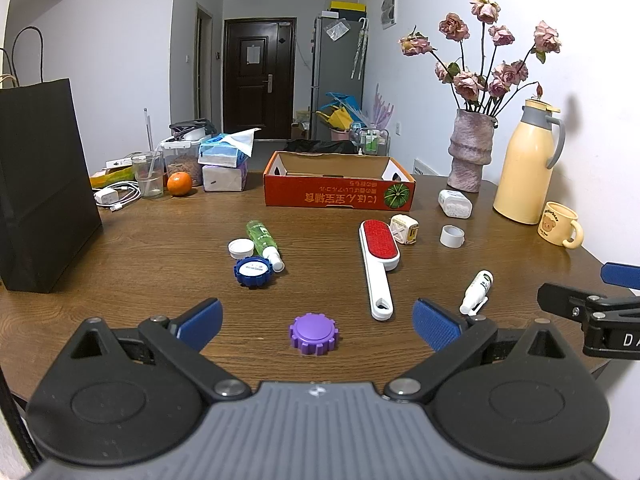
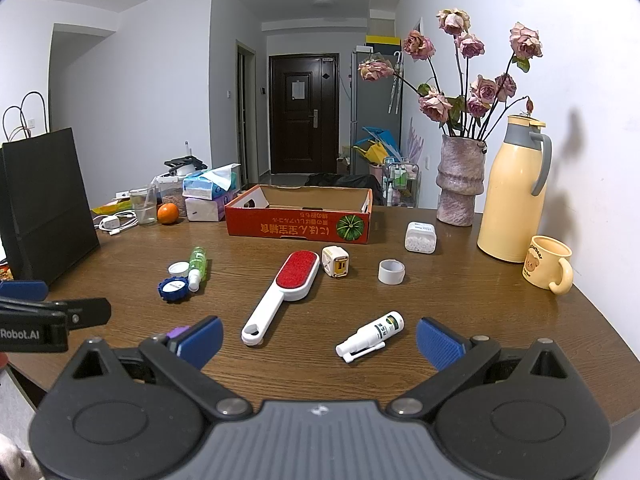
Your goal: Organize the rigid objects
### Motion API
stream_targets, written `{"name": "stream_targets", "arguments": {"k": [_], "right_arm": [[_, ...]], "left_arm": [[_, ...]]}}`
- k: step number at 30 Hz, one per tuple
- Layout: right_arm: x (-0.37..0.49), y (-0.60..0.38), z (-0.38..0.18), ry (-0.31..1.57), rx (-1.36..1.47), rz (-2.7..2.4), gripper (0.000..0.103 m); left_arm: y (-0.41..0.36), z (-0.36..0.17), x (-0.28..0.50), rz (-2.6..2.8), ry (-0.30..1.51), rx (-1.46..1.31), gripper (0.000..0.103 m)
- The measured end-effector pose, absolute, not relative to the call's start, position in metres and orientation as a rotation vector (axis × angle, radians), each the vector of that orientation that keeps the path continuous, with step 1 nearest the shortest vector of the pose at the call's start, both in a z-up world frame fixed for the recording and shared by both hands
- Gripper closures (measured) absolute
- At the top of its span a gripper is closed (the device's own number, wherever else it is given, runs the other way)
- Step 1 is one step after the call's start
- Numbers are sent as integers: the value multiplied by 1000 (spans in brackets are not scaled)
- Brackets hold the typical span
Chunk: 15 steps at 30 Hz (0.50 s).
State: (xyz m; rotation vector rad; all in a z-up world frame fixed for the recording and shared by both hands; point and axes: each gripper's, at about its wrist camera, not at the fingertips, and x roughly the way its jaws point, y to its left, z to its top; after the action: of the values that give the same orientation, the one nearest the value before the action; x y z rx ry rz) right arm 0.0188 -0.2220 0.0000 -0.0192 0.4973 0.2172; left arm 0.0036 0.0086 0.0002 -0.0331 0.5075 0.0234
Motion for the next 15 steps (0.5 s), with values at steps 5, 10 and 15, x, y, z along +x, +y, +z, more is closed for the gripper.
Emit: {"name": "stream_targets", "arguments": {"k": [5,10,15], "right_arm": [[19,-222,2,497,-21,216,0],[19,-222,2,496,-22,216,0],[19,-221,1,496,-22,216,0]], "left_arm": [[9,0,4,24,507,-33,0],[9,0,4,23,507,-34,0],[9,0,4,23,507,-34,0]]}}
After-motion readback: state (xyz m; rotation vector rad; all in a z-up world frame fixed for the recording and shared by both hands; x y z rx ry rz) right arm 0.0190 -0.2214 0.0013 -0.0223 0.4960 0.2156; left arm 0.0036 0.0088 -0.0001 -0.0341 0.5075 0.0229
